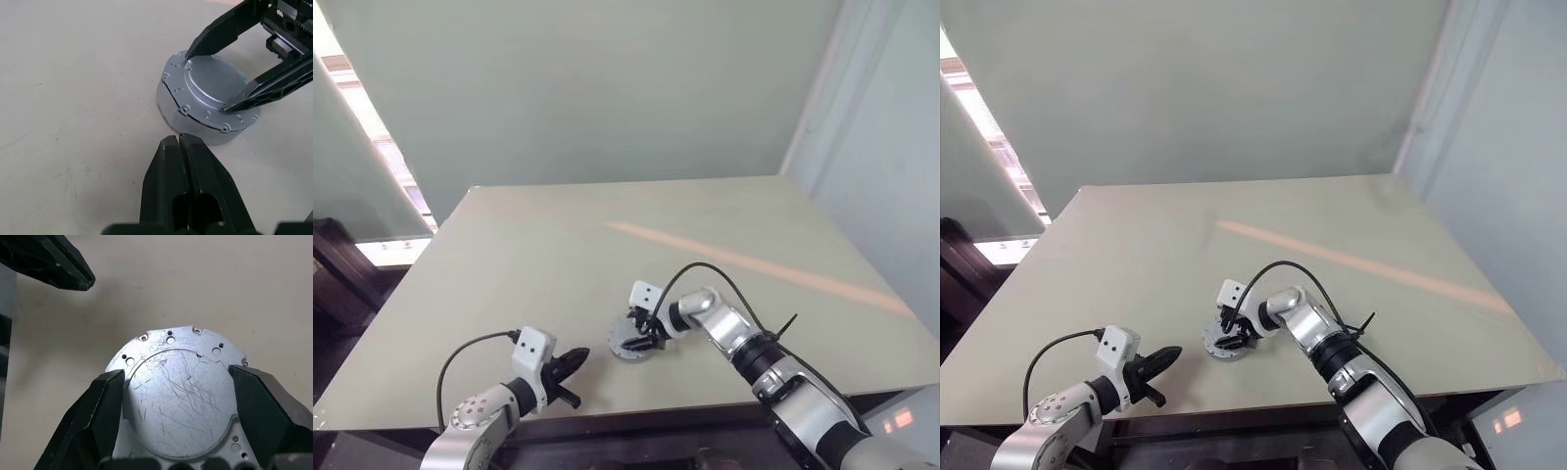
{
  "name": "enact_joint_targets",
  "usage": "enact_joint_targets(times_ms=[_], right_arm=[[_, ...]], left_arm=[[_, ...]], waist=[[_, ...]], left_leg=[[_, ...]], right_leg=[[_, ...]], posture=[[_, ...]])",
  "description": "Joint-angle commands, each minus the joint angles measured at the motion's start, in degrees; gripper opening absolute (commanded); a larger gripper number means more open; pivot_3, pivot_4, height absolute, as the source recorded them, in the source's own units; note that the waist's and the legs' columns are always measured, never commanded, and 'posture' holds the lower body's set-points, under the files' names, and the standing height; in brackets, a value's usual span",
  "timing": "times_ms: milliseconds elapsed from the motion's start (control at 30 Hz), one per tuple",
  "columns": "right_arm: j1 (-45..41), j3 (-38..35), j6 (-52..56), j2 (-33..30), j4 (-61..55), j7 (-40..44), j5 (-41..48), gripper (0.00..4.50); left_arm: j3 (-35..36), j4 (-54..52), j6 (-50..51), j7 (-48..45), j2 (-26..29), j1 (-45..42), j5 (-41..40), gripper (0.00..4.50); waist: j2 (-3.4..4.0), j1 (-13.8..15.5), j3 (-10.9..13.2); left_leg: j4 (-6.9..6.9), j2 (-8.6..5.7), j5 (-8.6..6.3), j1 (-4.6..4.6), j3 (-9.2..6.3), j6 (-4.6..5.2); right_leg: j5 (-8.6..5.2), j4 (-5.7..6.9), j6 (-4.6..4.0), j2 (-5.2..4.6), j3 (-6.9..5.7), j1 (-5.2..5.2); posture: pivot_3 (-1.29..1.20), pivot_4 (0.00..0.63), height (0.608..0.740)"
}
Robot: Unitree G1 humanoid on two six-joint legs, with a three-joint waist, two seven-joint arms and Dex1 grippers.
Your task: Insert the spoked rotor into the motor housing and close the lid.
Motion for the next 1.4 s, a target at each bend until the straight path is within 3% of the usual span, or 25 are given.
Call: enact_joint_targets(times_ms=[33, 367, 1067, 1400], right_arm=[[0.0, 2.4, 2.7, -1.3, 0.1, -0.3, -3.2, 3.19], [-0.1, 3.3, 6.9, -0.7, -0.1, -1.4, -3.7, 3.19], [-1.9, -5.6, 19.9, 4.3, 2.2, -3.7, 4.1, 3.19], [-1.5, -0.9, 18.1, 3.6, 2.5, -5.9, 0.9, 3.19]], left_arm=[[0.3, -0.3, -0.6, -0.2, 0.3, -0.8, 0.2, 0.00], [-0.1, -0.2, -0.8, -0.1, -0.1, -0.9, 0.4, 0.00], [-0.6, 0.9, -1.2, -0.7, -0.8, -1.7, 1.0, 0.00], [-0.6, 1.0, -1.2, -0.7, -0.7, -1.7, 1.1, 0.00]], waist=[[0.06, 0.0, -0.1], [0.38, 0.0, -0.5], [0.38, 0.0, -0.6], [0.38, -0.1, -0.6]], left_leg=[[0.00, 0.00, 0.00, 0.00, -0.01, 0.00], [0.04, -0.01, 0.00, 0.06, -0.01, 0.00], [0.03, 0.00, 0.00, 0.07, -0.02, 0.00], [0.01, 0.01, 0.00, 0.09, -0.01, 0.00]], right_leg=[[0.00, 0.00, 0.00, 0.00, 0.00, 0.01], [-0.05, 0.01, -0.08, 0.00, -0.01, 0.08], [-0.06, 0.05, -0.10, 0.01, -0.01, 0.05], [-0.07, 0.05, -0.10, 0.01, -0.01, 0.04]], posture=[[0.00, 0.000, 0.740], [0.00, 0.000, 0.740], [0.00, 0.000, 0.740], [0.00, 0.000, 0.740]])
